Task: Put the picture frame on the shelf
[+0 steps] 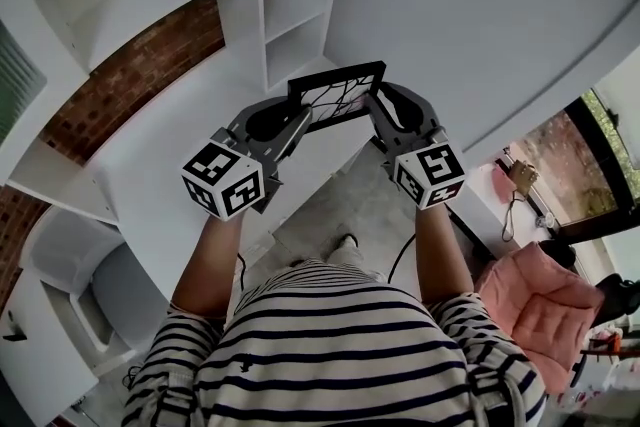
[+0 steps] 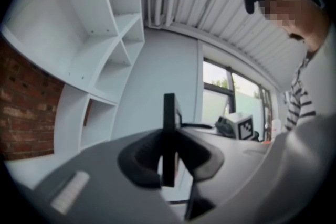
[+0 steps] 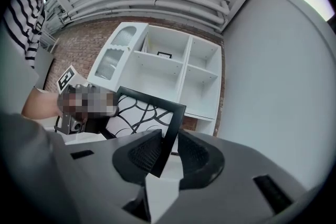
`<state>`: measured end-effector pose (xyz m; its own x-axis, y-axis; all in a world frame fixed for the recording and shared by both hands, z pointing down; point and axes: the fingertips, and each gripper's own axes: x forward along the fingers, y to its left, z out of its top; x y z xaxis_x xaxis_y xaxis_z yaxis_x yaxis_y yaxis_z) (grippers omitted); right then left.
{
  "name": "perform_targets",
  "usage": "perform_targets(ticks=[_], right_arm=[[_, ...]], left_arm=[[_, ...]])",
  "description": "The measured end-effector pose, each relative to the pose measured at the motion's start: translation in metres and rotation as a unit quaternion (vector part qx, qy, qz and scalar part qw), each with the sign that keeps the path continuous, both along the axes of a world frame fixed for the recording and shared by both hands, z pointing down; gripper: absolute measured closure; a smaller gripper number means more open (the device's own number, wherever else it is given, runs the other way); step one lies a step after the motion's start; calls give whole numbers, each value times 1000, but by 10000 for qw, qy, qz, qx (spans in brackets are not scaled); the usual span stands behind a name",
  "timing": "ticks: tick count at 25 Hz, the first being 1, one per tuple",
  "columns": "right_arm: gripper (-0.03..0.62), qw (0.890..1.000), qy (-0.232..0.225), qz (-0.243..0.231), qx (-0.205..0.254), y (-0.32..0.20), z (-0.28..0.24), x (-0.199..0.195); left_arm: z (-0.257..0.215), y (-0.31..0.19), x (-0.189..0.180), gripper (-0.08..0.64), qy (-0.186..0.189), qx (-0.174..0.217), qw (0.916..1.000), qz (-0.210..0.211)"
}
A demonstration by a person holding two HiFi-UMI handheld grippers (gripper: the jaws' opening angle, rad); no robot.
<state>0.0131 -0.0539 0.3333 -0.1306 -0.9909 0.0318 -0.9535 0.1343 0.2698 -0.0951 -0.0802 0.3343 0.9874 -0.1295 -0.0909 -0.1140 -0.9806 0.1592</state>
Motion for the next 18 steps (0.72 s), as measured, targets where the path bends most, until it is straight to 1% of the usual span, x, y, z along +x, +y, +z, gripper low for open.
perform_targets(ticks=[4,10,18], right_arm=[[525,9999,74,-120,41,-21,-11,5],[525,9995,9,-310,98,-66,-17,25],[525,9982,-83,-575,131,-133,-28,75]], left_arm=[[-12,-19,5,482,30,67,9999,-145],[-19,-59,24,482,-5,134,9992,-388],[-32,-116,72,482,4,235,9974,-676]])
